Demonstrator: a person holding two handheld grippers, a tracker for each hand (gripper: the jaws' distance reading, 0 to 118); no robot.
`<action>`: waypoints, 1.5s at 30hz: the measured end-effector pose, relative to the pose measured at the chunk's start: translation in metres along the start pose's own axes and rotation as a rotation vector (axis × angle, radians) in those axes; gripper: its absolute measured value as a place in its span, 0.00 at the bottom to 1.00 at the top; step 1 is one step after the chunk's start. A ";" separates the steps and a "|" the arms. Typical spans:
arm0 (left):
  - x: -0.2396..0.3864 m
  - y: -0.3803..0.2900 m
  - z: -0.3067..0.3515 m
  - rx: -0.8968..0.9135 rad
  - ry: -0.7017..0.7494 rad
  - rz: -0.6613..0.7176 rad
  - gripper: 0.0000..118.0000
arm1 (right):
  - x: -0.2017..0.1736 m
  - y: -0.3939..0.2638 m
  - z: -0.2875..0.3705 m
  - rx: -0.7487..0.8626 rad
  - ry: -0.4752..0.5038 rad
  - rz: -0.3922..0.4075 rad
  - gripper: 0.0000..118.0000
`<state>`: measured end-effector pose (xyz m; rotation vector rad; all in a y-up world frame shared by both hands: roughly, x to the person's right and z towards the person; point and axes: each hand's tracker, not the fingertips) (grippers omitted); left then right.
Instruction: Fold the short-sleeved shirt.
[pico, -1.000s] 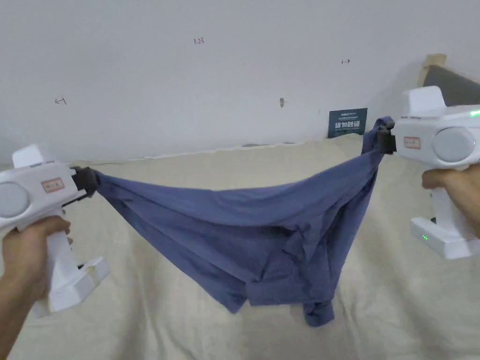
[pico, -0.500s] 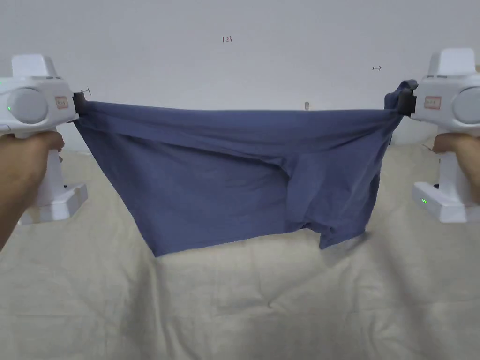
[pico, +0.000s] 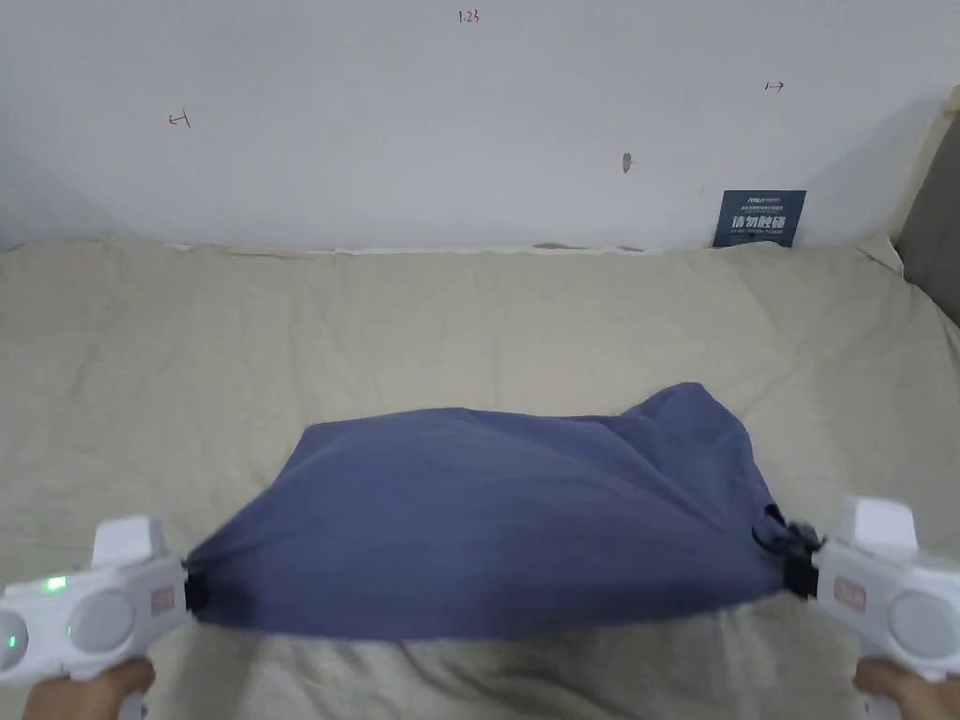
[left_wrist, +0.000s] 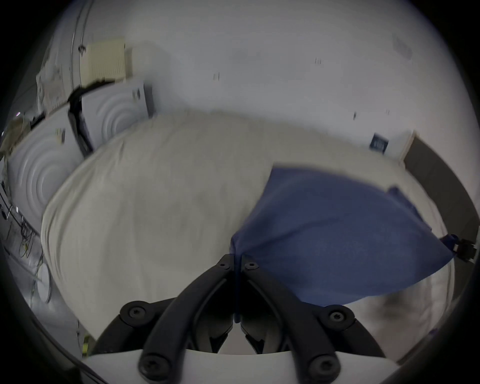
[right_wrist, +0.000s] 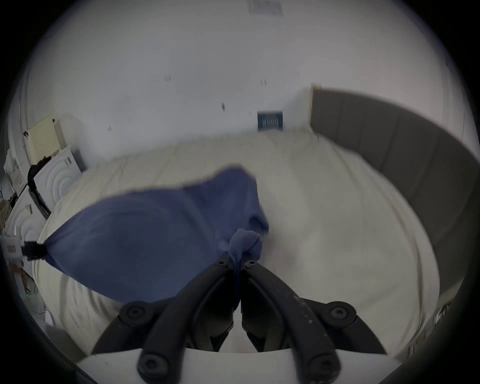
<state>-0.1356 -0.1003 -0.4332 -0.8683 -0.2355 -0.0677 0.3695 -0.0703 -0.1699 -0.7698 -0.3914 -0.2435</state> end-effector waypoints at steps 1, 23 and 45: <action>-0.011 -0.022 -0.007 -0.047 0.000 0.009 0.03 | 0.002 -0.023 0.003 -0.023 -0.010 -0.017 0.05; -0.016 -0.081 0.071 -0.026 -0.037 0.020 1.00 | 0.001 -0.116 0.061 -0.041 -0.112 -0.090 1.00; 0.124 0.051 0.112 0.492 -0.243 -0.121 0.00 | -0.054 0.015 0.136 0.612 -0.124 0.098 0.00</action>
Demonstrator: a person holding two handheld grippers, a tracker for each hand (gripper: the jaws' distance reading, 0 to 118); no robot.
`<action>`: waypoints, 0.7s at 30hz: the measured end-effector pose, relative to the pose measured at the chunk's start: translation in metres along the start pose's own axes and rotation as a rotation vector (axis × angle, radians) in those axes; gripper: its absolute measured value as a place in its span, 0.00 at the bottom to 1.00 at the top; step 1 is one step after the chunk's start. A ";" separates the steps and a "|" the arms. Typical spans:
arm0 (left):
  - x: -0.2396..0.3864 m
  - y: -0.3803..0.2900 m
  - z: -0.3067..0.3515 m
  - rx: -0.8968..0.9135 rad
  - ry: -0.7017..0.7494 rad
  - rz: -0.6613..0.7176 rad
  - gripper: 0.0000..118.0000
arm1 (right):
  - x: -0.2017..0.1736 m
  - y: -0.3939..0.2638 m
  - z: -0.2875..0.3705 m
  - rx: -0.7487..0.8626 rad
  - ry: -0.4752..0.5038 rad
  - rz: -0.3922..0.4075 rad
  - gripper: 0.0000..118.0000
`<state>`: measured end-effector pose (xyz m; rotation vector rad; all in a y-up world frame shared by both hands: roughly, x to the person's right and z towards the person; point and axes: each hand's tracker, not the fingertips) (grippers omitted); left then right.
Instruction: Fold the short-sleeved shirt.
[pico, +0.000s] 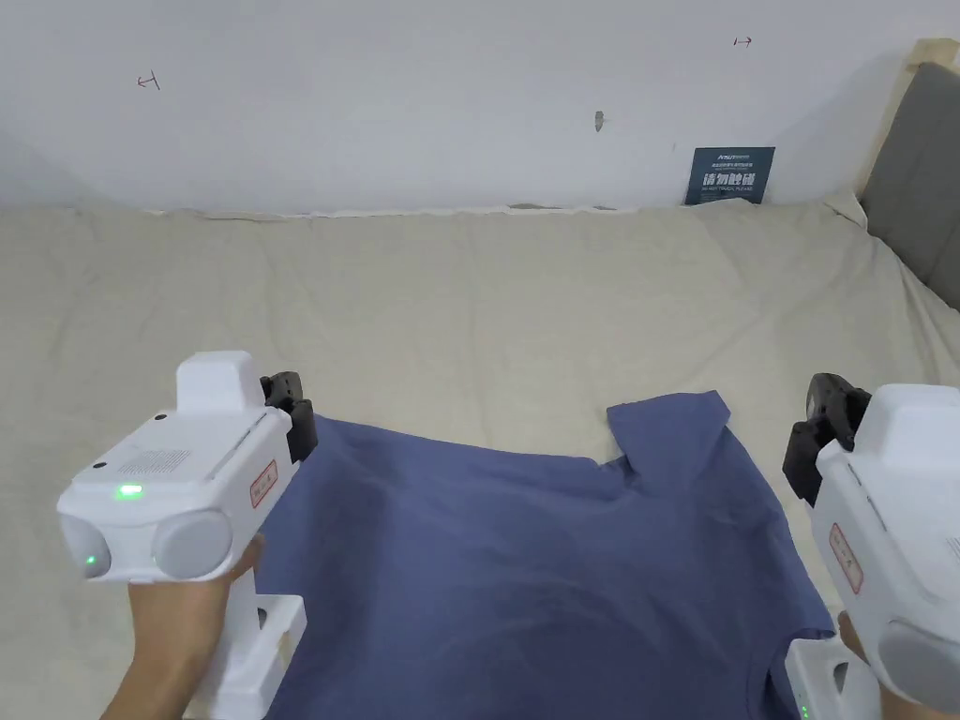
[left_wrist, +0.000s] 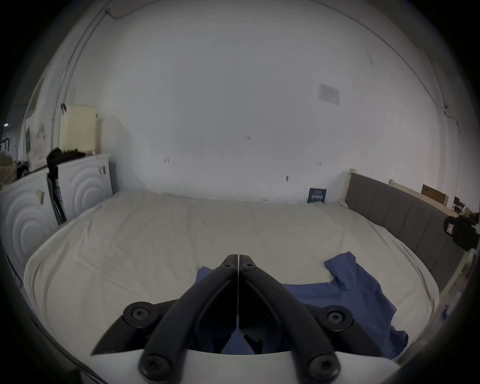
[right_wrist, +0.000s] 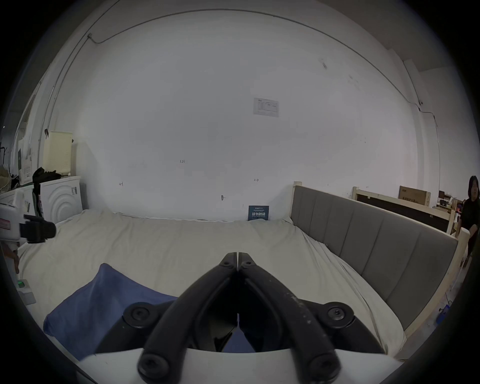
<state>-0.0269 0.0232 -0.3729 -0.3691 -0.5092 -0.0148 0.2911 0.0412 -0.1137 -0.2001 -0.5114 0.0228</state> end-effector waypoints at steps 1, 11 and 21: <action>-0.004 0.002 -0.016 -0.034 -0.008 0.013 0.00 | 0.001 0.000 -0.005 -0.002 -0.001 0.001 0.00; -0.049 0.005 -0.218 -0.448 -0.036 -0.056 0.25 | 0.003 -0.003 -0.081 -0.066 -0.015 0.037 0.00; -0.062 -0.046 -0.313 -0.723 0.073 -0.005 0.75 | 0.018 -0.035 -0.152 -0.205 -0.049 0.073 0.01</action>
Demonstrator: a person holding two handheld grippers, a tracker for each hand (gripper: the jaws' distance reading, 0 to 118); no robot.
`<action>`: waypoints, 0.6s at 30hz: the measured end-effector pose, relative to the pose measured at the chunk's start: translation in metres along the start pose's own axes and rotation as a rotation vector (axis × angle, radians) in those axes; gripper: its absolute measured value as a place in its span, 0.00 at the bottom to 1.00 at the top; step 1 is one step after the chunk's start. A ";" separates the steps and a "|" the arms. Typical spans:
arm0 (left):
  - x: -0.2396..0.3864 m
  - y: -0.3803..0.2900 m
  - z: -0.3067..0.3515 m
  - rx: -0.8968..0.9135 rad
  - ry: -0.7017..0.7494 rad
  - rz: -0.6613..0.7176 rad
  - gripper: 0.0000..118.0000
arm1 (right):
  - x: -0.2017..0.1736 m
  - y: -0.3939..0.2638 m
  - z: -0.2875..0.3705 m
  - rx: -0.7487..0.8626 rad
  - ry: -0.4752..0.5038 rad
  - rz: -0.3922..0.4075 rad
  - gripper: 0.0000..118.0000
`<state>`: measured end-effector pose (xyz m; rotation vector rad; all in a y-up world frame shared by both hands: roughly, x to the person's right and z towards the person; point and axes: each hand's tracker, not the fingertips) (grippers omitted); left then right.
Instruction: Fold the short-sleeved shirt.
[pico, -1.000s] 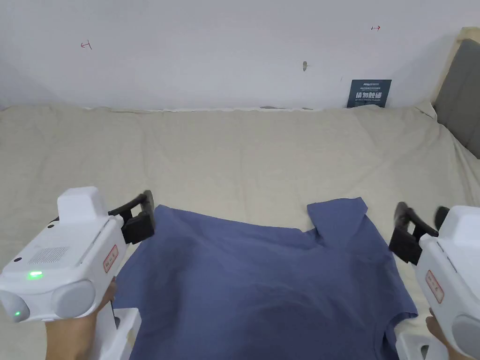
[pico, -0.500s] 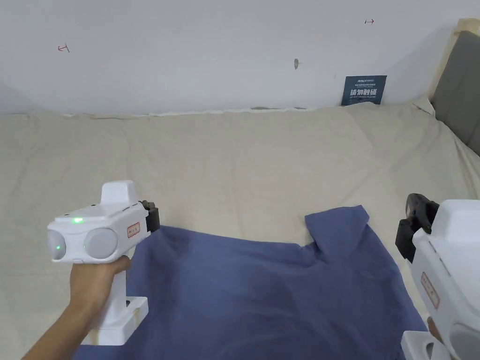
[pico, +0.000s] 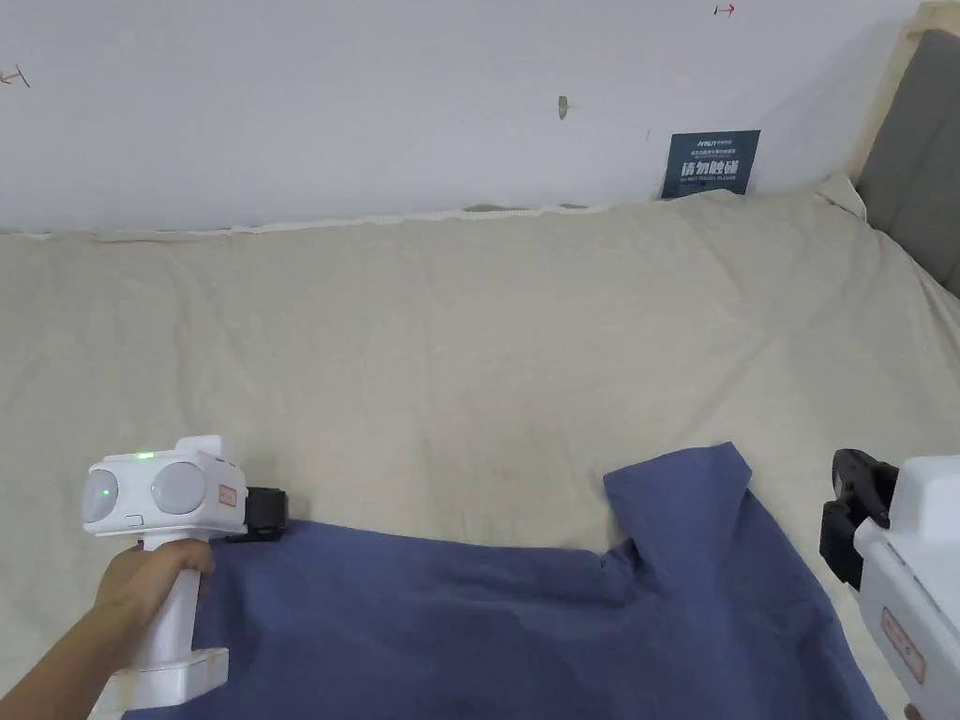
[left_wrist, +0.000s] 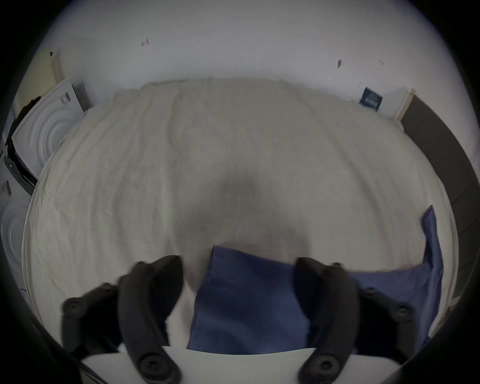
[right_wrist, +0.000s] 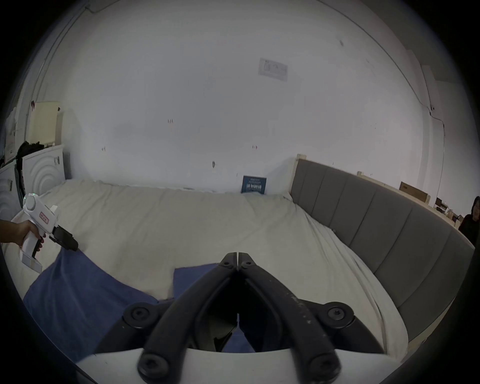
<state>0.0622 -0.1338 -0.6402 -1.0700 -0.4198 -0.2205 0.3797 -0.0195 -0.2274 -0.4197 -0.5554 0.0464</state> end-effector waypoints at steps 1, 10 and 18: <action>0.002 -0.002 -0.004 -0.021 0.002 -0.013 0.63 | 0.003 -0.003 -0.006 -0.019 0.005 -0.009 0.01; 0.017 -0.013 0.032 0.113 0.019 -0.131 0.03 | 0.023 -0.026 -0.109 -0.379 0.116 -0.136 0.59; 0.002 -0.019 0.095 0.269 -0.085 -0.065 0.03 | 0.028 -0.080 -0.184 -0.704 -0.016 -0.099 0.66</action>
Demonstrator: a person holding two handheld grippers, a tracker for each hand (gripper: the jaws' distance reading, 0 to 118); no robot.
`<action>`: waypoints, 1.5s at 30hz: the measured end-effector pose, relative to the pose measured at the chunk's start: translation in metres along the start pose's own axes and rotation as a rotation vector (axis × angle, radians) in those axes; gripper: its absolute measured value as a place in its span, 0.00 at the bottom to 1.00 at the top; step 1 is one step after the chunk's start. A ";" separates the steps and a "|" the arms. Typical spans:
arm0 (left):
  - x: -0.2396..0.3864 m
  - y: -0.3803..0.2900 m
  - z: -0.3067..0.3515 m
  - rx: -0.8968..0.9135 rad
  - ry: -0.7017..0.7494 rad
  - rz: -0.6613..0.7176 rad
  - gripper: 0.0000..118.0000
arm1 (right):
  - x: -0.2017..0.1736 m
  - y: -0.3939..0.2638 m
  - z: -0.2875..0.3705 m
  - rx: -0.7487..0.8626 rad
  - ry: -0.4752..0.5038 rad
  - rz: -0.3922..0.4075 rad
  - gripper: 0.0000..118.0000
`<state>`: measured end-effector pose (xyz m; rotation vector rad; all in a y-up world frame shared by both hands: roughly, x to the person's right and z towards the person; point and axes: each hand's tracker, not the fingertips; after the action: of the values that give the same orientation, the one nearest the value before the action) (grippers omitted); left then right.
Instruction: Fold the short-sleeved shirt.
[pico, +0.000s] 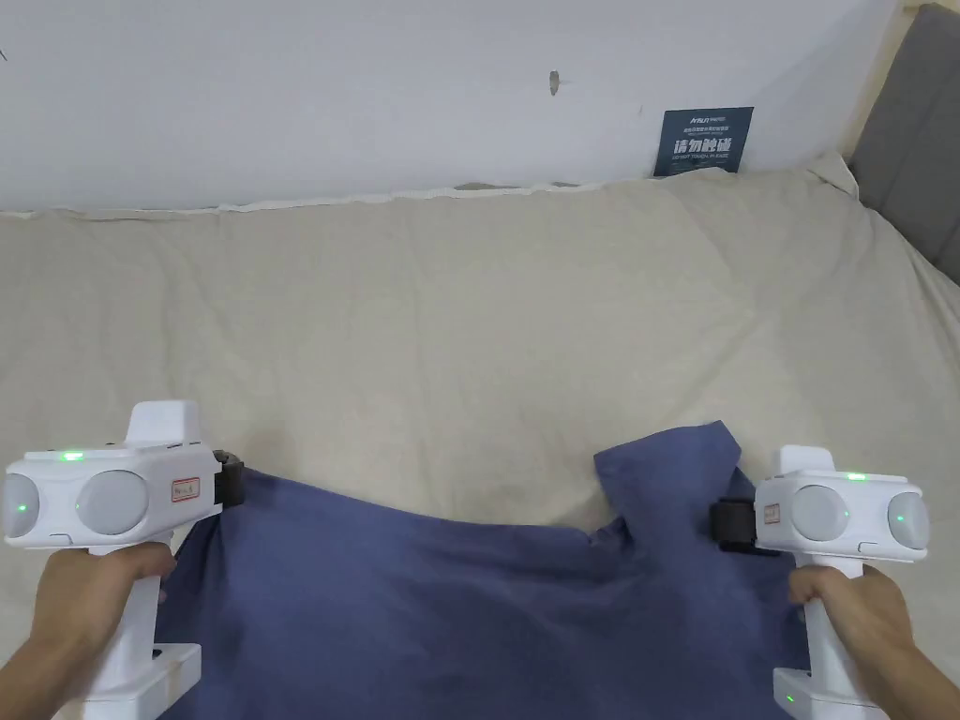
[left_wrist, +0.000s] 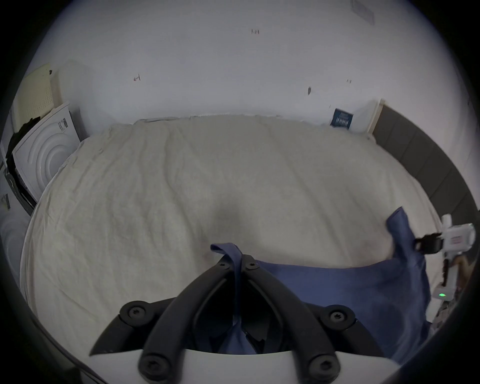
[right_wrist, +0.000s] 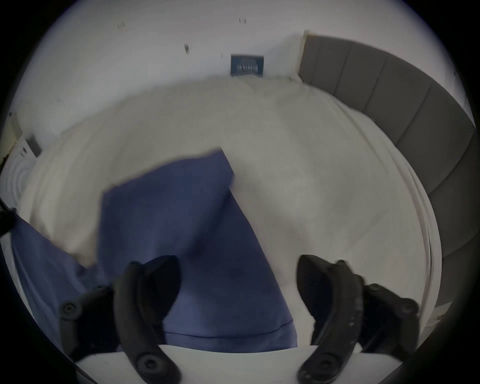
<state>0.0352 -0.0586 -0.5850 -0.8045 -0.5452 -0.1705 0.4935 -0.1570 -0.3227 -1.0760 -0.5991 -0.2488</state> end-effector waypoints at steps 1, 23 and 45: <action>-0.001 -0.001 0.003 0.006 -0.003 0.000 0.03 | 0.000 -0.004 -0.005 -0.011 -0.012 0.000 0.59; -0.014 0.144 0.205 0.510 0.107 0.026 0.03 | 0.002 0.124 0.339 0.848 0.152 0.000 0.01; -0.053 0.197 0.162 0.594 0.181 0.090 0.03 | -0.011 0.217 0.328 0.982 0.177 0.050 0.01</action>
<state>-0.0061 0.1911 -0.6474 -0.2302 -0.3570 0.0064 0.4760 0.2322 -0.3818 -0.1166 -0.4444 0.0127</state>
